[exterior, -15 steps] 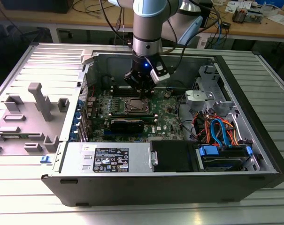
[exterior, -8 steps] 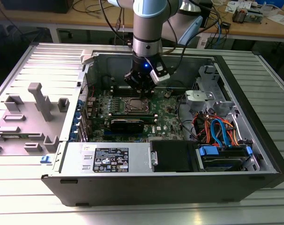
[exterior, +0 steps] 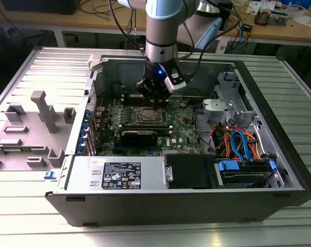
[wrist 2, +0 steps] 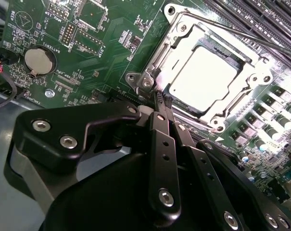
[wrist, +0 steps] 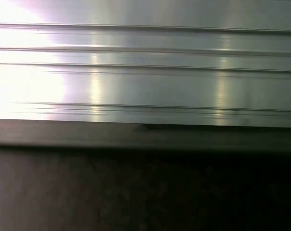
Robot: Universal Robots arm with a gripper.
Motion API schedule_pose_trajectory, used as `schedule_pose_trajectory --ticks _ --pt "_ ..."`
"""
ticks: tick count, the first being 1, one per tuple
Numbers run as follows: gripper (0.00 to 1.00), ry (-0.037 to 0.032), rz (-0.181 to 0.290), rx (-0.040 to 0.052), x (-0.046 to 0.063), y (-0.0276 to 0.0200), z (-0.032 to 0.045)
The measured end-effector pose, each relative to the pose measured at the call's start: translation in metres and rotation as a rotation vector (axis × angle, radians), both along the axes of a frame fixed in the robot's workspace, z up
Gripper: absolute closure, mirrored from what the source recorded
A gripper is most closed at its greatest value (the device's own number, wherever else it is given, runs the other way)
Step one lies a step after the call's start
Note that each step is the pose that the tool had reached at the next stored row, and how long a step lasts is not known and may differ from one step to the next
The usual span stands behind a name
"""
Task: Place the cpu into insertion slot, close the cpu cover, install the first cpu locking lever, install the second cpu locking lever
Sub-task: 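Install the first cpu locking lever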
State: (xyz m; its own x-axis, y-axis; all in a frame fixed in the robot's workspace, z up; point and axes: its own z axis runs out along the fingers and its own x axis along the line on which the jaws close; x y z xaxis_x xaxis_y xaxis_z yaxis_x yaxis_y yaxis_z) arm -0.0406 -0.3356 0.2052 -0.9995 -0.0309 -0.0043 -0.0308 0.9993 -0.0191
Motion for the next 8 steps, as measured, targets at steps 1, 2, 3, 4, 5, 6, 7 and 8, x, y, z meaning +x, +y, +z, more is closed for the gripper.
schedule_pose_trajectory --ticks 1,2,3,4,5,6,7,8 --pt "0.89 0.0001 0.000 -0.0003 0.0000 -0.0001 -0.0002" --pt "0.89 0.0002 0.000 -0.0006 0.0000 -0.0001 -0.0005" --pt "0.89 0.0002 0.000 -0.0008 0.0000 -0.0001 -0.0009" --pt "0.89 0.0003 0.000 -0.0011 0.0000 -0.0001 -0.0014" --pt "0.89 0.0002 0.000 -0.0011 0.0000 0.0000 -0.0019" --pt "0.89 0.0002 0.000 -0.0011 0.0000 0.0000 -0.0023" --pt "0.89 0.0001 0.000 -0.0011 0.0000 0.0000 -0.0028" --pt "0.89 0.0002 0.000 -0.0018 0.0000 0.0000 -0.0033"
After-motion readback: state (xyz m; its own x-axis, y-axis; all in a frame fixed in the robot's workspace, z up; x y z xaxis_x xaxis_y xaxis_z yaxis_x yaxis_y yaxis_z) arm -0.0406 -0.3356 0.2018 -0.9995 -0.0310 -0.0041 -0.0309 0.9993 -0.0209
